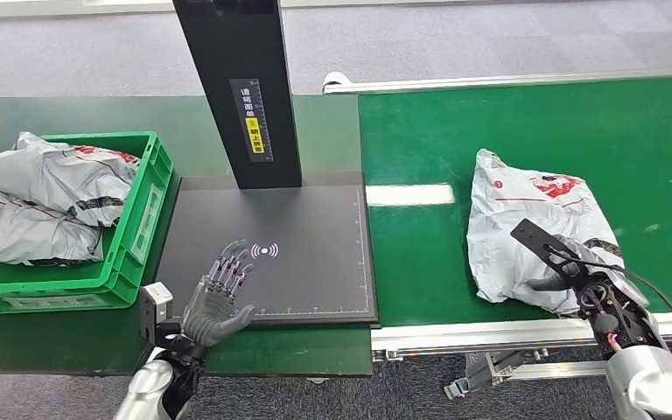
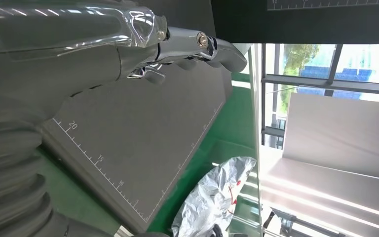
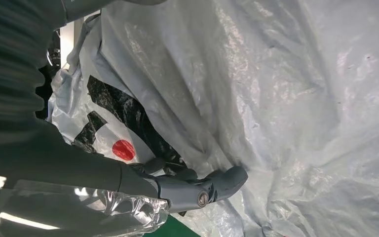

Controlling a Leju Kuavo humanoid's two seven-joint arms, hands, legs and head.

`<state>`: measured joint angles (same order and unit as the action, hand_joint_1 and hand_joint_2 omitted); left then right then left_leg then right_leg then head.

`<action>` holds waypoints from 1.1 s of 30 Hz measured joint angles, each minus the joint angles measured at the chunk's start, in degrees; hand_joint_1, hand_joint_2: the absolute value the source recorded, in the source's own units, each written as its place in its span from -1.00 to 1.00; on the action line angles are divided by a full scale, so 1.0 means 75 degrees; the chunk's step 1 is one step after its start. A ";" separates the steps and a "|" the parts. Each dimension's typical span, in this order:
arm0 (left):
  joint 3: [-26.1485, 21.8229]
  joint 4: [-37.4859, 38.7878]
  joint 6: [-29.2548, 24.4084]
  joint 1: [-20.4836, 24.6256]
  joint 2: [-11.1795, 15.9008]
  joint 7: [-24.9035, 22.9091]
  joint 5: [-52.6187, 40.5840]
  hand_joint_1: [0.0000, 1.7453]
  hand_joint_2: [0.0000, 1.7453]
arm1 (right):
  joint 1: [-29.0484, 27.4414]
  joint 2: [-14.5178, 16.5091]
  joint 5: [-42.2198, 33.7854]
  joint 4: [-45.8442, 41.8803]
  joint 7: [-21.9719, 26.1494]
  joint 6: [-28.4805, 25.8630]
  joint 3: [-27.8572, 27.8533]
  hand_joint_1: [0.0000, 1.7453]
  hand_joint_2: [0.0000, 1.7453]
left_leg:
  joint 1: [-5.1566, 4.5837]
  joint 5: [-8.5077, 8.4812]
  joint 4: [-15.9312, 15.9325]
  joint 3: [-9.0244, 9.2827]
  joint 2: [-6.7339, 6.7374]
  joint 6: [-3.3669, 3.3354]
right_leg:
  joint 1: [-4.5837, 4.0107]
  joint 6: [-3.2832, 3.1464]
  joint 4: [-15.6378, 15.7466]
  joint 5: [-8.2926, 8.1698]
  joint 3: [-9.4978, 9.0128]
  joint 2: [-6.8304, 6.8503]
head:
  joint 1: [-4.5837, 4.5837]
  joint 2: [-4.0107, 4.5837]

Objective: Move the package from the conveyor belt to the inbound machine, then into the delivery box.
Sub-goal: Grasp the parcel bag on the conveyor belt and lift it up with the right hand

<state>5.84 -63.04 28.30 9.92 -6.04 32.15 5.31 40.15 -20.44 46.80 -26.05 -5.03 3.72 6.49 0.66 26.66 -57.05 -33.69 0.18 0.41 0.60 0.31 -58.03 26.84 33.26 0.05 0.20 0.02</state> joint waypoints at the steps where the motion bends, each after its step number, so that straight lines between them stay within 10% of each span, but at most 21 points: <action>1: 0.0000 0.0000 0.0000 0.0000 -0.0002 0.0000 -0.0001 -1.00 1.00 | 0.0005 -0.0003 0.0000 0.0021 0.0000 0.0005 0.0014 -1.00 1.00 | 0.0000 0.0000 0.0000 0.0000 0.0001 0.0000 | 0.0000 0.0000 0.0000 0.0000 0.0000 0.0000 | 0.0000 0.0000; 21: 0.0000 0.0119 -0.0329 0.0103 -0.0132 -0.0263 -0.0236 -1.00 1.00 | 0.0009 -0.0106 0.1101 0.0329 -0.1197 0.1112 0.0459 -1.00 1.00 | 0.0000 0.0000 -0.0001 0.0008 -0.0006 0.0000 | 0.0001 0.0000 0.0001 0.0001 -0.0007 0.0005 | -0.0001 0.0000; 25: 0.0000 0.0133 -0.0389 0.0103 -0.0189 -0.0343 -0.0288 -1.00 1.00 | -0.0040 -0.0105 0.1215 0.0332 -0.1070 0.1419 0.0482 1.00 1.00 | 0.0000 0.0000 -0.0001 0.0013 -0.0006 0.0000 | 0.0000 0.0001 0.0002 0.0002 -0.0013 0.0008 | -0.0001 0.0000; 33: 0.0000 0.0163 -0.0508 0.0108 -0.0209 -0.0311 -0.0398 -1.00 1.00 | -0.0138 -0.0111 0.1145 0.0184 -0.0327 0.1765 0.0481 1.00 1.00 | 0.0002 0.0003 -0.0001 0.0051 -0.0001 -0.0002 | -0.0001 0.0002 0.0004 0.0003 -0.0049 0.0005 | 0.0000 -0.0001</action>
<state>5.84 -61.81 24.50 10.73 -7.61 29.82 2.32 39.11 -21.27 55.38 -24.67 -7.49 16.96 10.09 0.68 26.68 -57.05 -33.31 0.17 0.40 0.59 0.33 -58.00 26.87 32.89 0.09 0.20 0.01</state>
